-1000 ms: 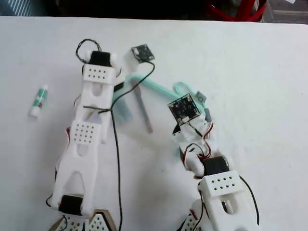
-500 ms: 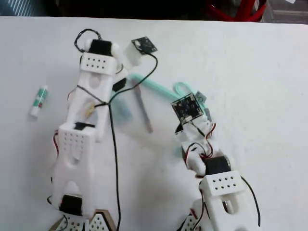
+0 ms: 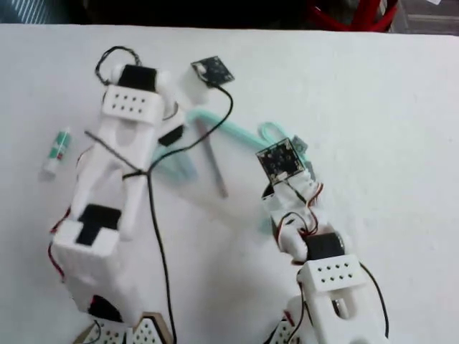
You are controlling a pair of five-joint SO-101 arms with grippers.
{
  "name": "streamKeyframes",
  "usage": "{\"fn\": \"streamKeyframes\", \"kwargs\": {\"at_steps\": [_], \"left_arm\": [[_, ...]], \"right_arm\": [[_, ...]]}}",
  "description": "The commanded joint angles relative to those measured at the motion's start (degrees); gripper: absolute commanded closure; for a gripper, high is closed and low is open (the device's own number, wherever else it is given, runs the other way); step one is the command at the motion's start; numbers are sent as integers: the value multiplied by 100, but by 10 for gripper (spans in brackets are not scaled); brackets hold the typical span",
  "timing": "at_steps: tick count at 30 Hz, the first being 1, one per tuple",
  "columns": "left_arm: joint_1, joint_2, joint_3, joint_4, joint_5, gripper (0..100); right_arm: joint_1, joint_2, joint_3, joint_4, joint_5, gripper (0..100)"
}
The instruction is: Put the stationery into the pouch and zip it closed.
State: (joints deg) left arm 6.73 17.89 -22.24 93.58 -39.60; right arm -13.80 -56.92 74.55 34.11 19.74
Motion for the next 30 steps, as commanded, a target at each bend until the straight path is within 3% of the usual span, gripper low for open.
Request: {"fn": "streamKeyframes", "kwargs": {"at_steps": [1, 7, 10, 12, 15, 18, 24, 30], "left_arm": [[84, -1121, 809, -651, 492, 976], [-84, -2281, 3341, -2919, 976, 976], [-277, -2466, 4589, -4554, 1266, 976], [-391, -2492, 5081, -5187, 1697, 976], [-523, -2475, 5275, -5064, 2470, 959], [-963, -2501, 5257, -4985, 2848, 882], [-1235, -2475, 5785, -5644, 3051, 830], [-1226, -2466, 6092, -6189, 3051, 828]], "right_arm": [[40, -40, -220, -40, -44, 971], [145, -40, -281, 215, -44, 970], [505, -40, -695, 1007, -413, 970], [813, -40, -958, 1587, -607, 950], [989, 13, -1055, 2334, -413, 868], [980, -31, -1090, 2695, -114, 832], [971, 110, -879, 2888, 264, 829], [251, 541, -844, 2756, 290, 810]]}}
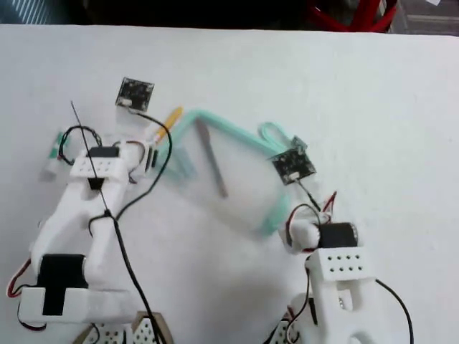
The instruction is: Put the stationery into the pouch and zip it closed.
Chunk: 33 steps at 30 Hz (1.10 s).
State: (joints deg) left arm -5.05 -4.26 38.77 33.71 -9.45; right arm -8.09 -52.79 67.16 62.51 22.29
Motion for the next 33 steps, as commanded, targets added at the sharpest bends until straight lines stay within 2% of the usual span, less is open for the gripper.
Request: {"fn": "streamKeyframes", "kwargs": {"at_steps": [1, 4, 8, 16, 22, 28, 33], "left_arm": [[-48, -251, -26, -202, 35, 828], [-48, -251, 9, -220, 35, 828], [-48, -251, 35, -211, 62, 830], [-13, -251, 141, -246, 79, 830], [-13, -251, 123, -255, 79, 831], [-13, -251, 123, -255, 79, 831], [-13, -251, 123, -255, 79, 831]], "right_arm": [[-514, 189, -141, -57, 35, 781], [-1130, 242, -149, -75, -325, 705], [-1393, 259, -132, -400, -1459, 703], [-1719, 295, -44, -760, -2620, 704], [-1719, 312, 0, -760, -2514, 705], [-1262, 453, -26, -769, -2514, 752], [-1270, 1490, -185, -1226, -2558, 690]]}}
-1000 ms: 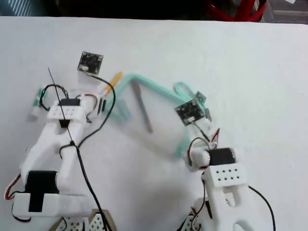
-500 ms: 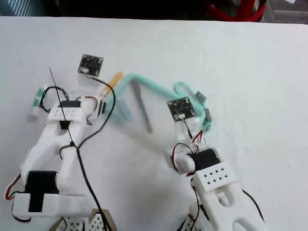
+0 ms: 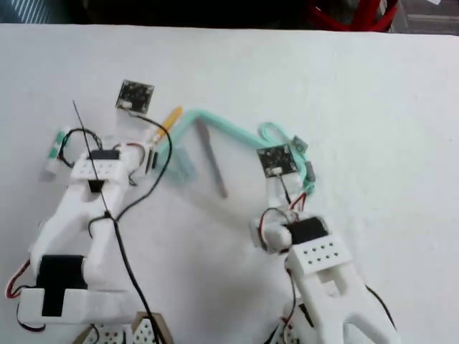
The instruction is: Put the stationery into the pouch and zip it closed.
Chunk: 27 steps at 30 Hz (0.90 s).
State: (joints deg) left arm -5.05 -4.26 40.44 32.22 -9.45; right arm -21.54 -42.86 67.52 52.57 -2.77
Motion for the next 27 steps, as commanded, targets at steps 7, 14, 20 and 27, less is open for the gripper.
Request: {"fn": "streamKeyframes", "kwargs": {"at_steps": [7, 14, 20, 27], "left_arm": [[-13, -251, -26, -105, 79, 831], [-4, -251, -18, -167, 79, 831], [4, -242, 18, -237, 79, 831], [57, -242, 18, -211, 53, 831]], "right_arm": [[48, 1446, -949, -251, -316, 690], [-673, 1051, -914, 4, -79, 691], [-787, 743, -756, 31, -26, 800], [-716, 769, -484, -198, -18, 796]]}}
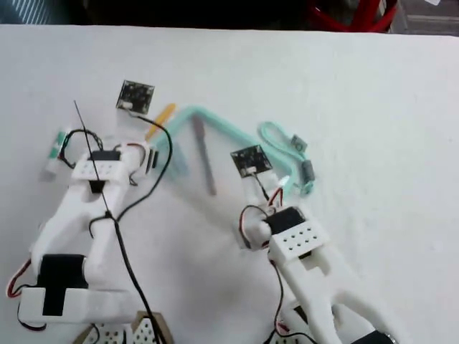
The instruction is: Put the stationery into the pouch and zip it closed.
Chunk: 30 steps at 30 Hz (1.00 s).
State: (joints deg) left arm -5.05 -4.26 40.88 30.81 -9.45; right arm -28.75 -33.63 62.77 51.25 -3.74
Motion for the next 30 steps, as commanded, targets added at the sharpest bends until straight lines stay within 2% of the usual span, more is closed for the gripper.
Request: {"fn": "streamKeyframes", "kwargs": {"at_steps": [1, 9, 12, 17, 20, 24, 30], "left_arm": [[57, -242, -26, -70, 53, 831], [13, 136, -299, -404, 35, 828], [4, 778, -949, 97, 35, 828], [-180, 1604, -2145, 1178, 176, 830], [-207, 1771, -2338, 1248, 378, 828], [-163, 1815, -2382, 1248, 352, 828], [-163, 1815, -2356, 1257, 193, 828]], "right_arm": [[4, -154, 18, -31, 88, 793], [-4, -154, 62, 4, 132, 793], [-48, -154, 88, 84, 422, 794], [-48, -154, 132, 92, 484, 794], [-154, -154, 149, 84, 492, 794], [-488, -171, 158, -110, 492, 794], [-514, -163, 158, -664, 492, 794]]}}
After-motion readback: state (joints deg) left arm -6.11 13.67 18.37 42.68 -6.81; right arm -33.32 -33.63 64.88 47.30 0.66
